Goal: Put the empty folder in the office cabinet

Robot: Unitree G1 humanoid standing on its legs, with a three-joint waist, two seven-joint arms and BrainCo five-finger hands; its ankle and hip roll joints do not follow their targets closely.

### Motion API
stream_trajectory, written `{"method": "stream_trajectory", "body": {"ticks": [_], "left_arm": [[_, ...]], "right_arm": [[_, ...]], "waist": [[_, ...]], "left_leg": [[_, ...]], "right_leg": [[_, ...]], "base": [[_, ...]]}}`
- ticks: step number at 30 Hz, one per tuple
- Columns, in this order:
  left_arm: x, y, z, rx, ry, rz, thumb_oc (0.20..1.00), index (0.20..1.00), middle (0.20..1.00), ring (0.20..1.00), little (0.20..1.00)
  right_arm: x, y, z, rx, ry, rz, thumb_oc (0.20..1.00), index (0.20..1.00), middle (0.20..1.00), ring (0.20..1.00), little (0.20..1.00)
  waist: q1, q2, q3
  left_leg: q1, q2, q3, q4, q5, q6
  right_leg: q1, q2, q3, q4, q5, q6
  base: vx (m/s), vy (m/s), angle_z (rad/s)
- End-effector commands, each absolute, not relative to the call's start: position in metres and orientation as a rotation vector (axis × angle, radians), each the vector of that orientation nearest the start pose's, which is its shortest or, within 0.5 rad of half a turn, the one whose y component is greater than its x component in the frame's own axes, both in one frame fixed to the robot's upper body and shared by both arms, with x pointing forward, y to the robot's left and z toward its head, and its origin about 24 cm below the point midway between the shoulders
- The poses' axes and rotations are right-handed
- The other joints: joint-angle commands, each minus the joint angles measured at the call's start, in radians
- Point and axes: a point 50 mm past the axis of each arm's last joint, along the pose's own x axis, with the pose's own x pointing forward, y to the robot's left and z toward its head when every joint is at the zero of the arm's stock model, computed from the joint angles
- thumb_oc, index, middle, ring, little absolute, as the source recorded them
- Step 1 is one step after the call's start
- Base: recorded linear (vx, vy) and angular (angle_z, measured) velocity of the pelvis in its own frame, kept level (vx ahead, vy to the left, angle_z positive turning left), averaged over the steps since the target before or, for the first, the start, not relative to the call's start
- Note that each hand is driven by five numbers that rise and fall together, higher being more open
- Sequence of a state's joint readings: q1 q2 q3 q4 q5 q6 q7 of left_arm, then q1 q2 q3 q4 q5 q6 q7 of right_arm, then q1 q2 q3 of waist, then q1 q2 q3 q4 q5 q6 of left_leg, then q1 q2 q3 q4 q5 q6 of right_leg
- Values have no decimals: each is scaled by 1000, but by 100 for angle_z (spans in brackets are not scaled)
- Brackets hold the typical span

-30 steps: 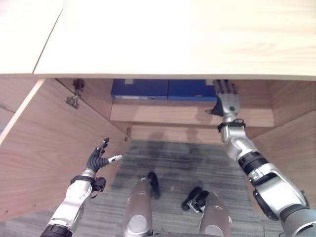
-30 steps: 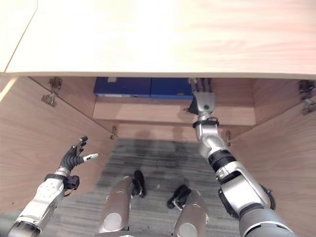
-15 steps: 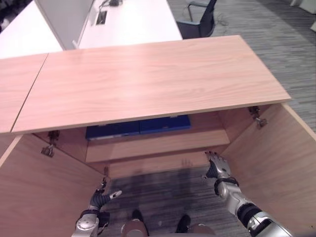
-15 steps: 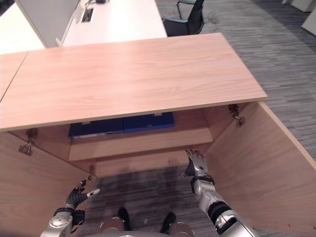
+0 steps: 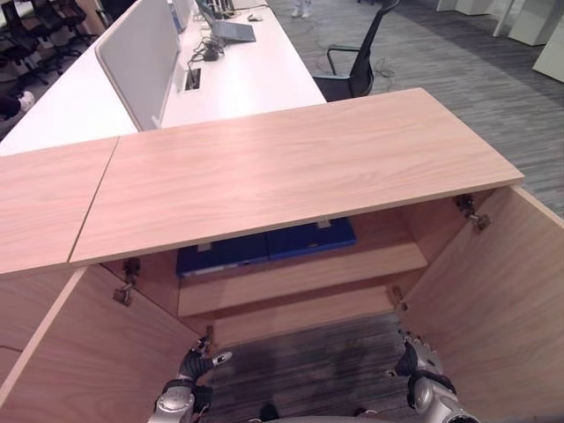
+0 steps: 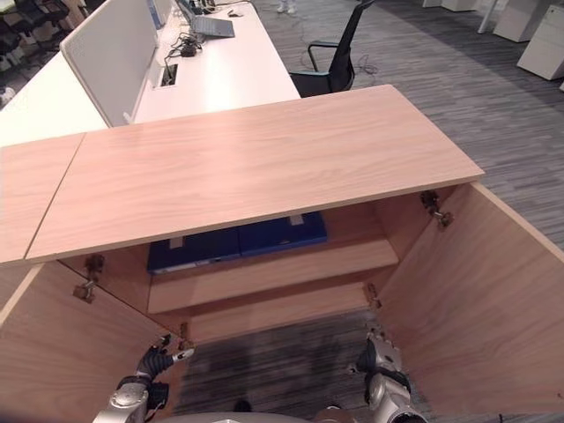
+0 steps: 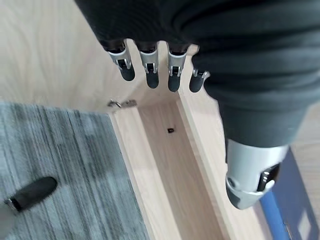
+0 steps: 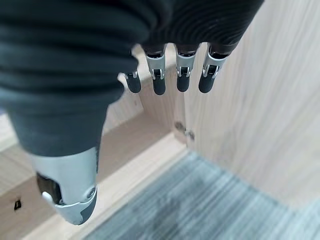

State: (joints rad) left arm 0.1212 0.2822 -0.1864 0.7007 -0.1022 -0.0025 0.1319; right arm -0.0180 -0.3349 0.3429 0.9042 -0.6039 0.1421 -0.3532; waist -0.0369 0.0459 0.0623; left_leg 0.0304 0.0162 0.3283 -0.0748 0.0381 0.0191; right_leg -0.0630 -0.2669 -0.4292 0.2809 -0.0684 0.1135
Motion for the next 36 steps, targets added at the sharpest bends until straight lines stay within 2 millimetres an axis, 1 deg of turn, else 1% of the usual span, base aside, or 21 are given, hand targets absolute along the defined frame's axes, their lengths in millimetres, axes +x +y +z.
{"method": "stream_trajectory", "body": {"ticks": [1,2,3,4,8,11,12,20,22,23,24,25,26,27,28,29,32,33,34,35,36], "left_arm": [[171,222,-106,377,725,63,1000,1000,1000,1000,1000],[175,224,-104,384,715,76,1000,1000,1000,1000,1000],[169,222,-108,346,736,93,1000,1000,1000,1000,1000],[168,222,-108,329,737,100,1000,1000,1000,1000,1000],[162,219,-113,344,767,72,1000,1000,1000,1000,1000],[161,218,-113,369,766,30,1000,1000,1000,1000,1000],[161,217,-113,368,766,24,1000,1000,1000,1000,1000],[160,217,-112,351,766,31,1000,1000,1000,1000,1000],[162,217,-111,323,765,48,1000,1000,1000,1000,1000],[167,217,-107,299,745,70,1000,1000,1000,1000,1000],[169,216,-107,291,741,77,1000,1000,1000,1000,1000],[169,215,-107,279,740,86,1000,1000,1000,1000,1000],[167,215,-108,253,753,106,1000,1000,1000,1000,1000],[166,216,-109,246,760,117,1000,1000,1000,1000,1000],[165,217,-109,241,765,124,1000,1000,1000,1000,1000],[165,217,-110,240,770,128,1000,1000,1000,1000,1000],[163,218,-110,230,775,138,1000,1000,1000,1000,1000],[163,218,-110,218,776,150,1000,1000,1000,1000,1000],[164,217,-110,197,773,161,1000,1000,1000,1000,1000],[164,216,-110,188,772,162,1000,1000,1000,1000,1000],[163,214,-111,186,776,152,1000,1000,1000,1000,1000]], "right_arm": [[176,-230,-119,-1103,786,37,1000,1000,1000,1000,1000],[166,-229,-126,-1033,846,6,1000,1000,1000,1000,1000],[160,-228,-131,-1025,876,6,1000,1000,1000,1000,1000],[158,-228,-131,-1017,880,6,1000,1000,1000,1000,1000],[150,-231,-135,-1015,908,15,1000,1000,1000,1000,1000],[131,-235,-142,-1043,976,61,1000,1000,1000,1000,1000],[129,-236,-143,-1041,986,65,1000,1000,1000,1000,1000],[133,-238,-141,-1066,966,81,1000,1000,1000,1000,1000],[138,-240,-138,-1078,948,74,1000,1000,1000,1000,1000],[145,-243,-134,-1102,921,70,1000,1000,1000,1000,1000],[146,-245,-133,-1110,917,66,1000,1000,1000,1000,1000],[146,-248,-132,-1118,921,63,1000,1000,1000,1000,1000],[140,-255,-132,-1129,943,47,1000,1000,1000,1000,1000],[136,-259,-132,-1128,960,32,1000,1000,1000,1000,1000],[134,-260,-132,-1120,969,16,1000,1000,1000,1000,1000],[131,-261,-132,-1113,978,3,1000,1000,1000,1000,1000],[126,-265,-133,-1101,997,-21,1000,1000,1000,1000,1000],[126,-267,-132,-1092,1002,-39,1000,1000,1000,1000,1000],[125,-271,-130,-1072,1007,-83,1000,1000,1000,1000,1000],[123,-272,-130,-1058,1015,-99,1000,1000,1000,1000,1000],[122,-273,-131,-1035,1024,-122,1000,1000,1000,1000,1000]], "waist": [[-41,-32,37],[-31,-49,24],[-21,-52,6],[-20,-53,0],[-20,-55,2],[-11,-59,-9],[-9,-61,-7],[21,-74,9],[31,-76,27],[48,-79,56],[50,-77,66],[53,-74,79],[49,-76,92],[45,-78,93],[44,-81,94],[43,-82,94],[38,-80,89],[34,-79,86],[23,-71,81],[22,-62,76],[18,-42,56]], "left_leg": [[-30,8,-84,59,-102,1],[-44,4,-121,61,-88,-6],[-50,9,-131,53,-75,-15],[-49,10,-135,49,-74,-17],[-47,18,-153,56,-73,-24],[-36,35,-173,61,-69,-42],[-36,39,-180,66,-68,-45],[-71,84,-226,123,-49,-79],[-107,101,-237,177,-47,-91],[-160,119,-244,234,-31,-106],[-190,129,-246,267,-29,-108],[-214,140,-236,291,-15,-107],[-215,202,-155,315,-20,-109],[-211,236,-100,332,-19,-108],[-210,262,-69,354,-18,-109],[-209,280,-53,374,-19,-113],[-196,305,-30,390,-24,-123],[-178,325,1,381,-21,-130],[-131,371,75,355,3,-148],[-102,377,95,324,10,-157],[-59,354,111,240,6,-165]], "right_leg": [[-20,51,307,-81,29,93],[17,78,312,-162,3,64],[37,103,301,-208,-1,58],[44,114,303,-225,4,55],[57,141,320,-243,5,38],[88,163,298,-267,-4,18],[93,167,292,-269,-6,14],[120,197,238,-287,-18,-20],[122,205,217,-282,-25,-33],[125,213,191,-285,-30,-48],[129,218,168,-289,-32,-54],[131,220,145,-290,-35,-61],[141,218,107,-286,-55,-66],[141,215,78,-283,-58,-71],[141,213,57,-280,-60,-78],[141,211,35,-279,-62,-82],[146,208,-7,-276,-67,-88],[147,204,-29,-275,-69,-88],[151,194,-74,-268,-73,-90],[153,190,-90,-267,-74,-88],[157,182,-115,-272,-69,-75]], "base": [[11,-130,140],[29,-224,127],[51,-245,73],[57,-169,45],[10,-91,8],[38,-159,20],[18,-115,28],[-16,-129,22],[-112,-157,35],[-184,-165,43],[-208,-149,71],[-129,-103,98],[-112,-81,125],[-80,-85,148],[-69,-62,144],[-40,-54,125],[-13,-4,62],[-23,86,74],[1,109,79],[55,228,126],[99,381,130]]}}
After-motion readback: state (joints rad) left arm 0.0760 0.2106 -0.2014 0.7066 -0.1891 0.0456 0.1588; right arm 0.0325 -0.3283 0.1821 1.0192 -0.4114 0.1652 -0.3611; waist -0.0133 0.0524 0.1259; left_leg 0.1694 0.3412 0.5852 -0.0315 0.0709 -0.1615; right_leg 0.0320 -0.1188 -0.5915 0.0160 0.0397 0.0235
